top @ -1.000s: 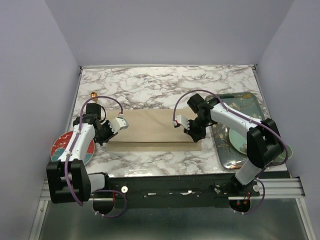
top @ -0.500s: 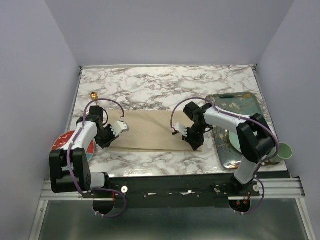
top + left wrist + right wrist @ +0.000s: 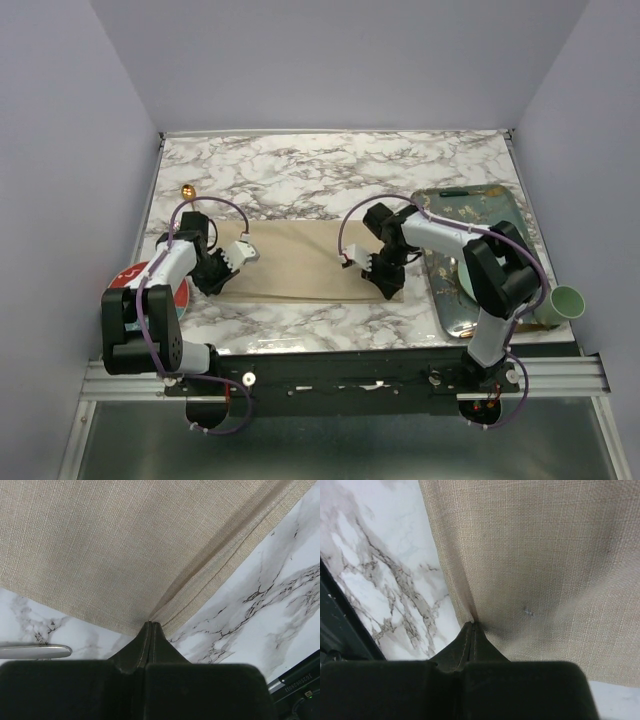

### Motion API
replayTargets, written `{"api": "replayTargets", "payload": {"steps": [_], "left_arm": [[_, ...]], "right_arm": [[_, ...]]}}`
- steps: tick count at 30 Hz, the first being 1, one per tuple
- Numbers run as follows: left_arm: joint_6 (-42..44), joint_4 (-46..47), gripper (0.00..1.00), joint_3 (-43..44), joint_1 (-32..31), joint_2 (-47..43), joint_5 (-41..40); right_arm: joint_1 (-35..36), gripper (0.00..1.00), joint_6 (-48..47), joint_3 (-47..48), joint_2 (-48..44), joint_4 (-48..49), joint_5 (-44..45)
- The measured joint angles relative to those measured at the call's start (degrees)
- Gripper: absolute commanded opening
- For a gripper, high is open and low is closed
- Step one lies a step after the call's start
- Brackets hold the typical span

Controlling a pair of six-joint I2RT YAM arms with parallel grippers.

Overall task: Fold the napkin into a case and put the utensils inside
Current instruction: Smooth out the rectangle-folded napkin at the center of the board.

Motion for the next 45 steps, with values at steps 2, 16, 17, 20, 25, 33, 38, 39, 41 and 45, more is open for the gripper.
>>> {"api": "replayTargets", "payload": {"steps": [2, 16, 17, 20, 25, 33, 38, 39, 41, 45], "left_arm": [[-0.20, 0.07, 0.00, 0.00, 0.00, -0.02, -0.04], [0.57, -3.39, 0.00, 1.86, -0.13, -6.56, -0.11], [0.63, -3.32, 0.00, 1.70, -0.22, -6.43, -0.17], [0.68, -3.21, 0.02, 0.61, -0.48, -5.86, -0.33], [0.92, -3.50, 0.36, -0.31, -1.05, -5.07, -0.90], [-3.04, -5.81, 0.56, 8.52, -1.01, -6.86, 1.66], [-10.47, -1.57, 0.52, 16.33, -1.01, -0.68, 4.46], [-12.09, -0.26, 0.51, 16.72, -1.01, 1.05, 4.81], [-15.54, 1.64, 0.50, 16.92, -1.01, 4.31, 5.31], [-19.78, 3.76, 0.49, 16.92, -1.11, 8.39, 5.51]], "right_arm": [[-0.11, 0.01, -0.04, 0.87, 0.22, 0.07, 0.92], [-0.15, 0.03, -0.46, 2.54, -4.83, -2.47, 2.05], [-0.15, 0.04, -0.46, 2.54, -4.66, -2.47, 2.05], [-0.15, 0.23, -0.35, 2.54, -3.67, -2.36, 2.03], [-0.15, 0.75, -0.76, 2.62, -2.73, -3.28, 1.99], [-2.36, 0.62, 3.19, 13.31, -4.57, -7.96, -1.11], [-7.19, 0.48, 10.14, 25.53, -0.20, -5.64, -1.90], [-8.22, 0.44, 11.32, 27.47, 1.57, -4.83, -1.57], [-9.70, 0.40, 13.40, 30.56, 5.05, -3.52, -0.42], [-12.02, 0.42, 16.52, 34.45, 11.54, -1.92, 3.50]]}}
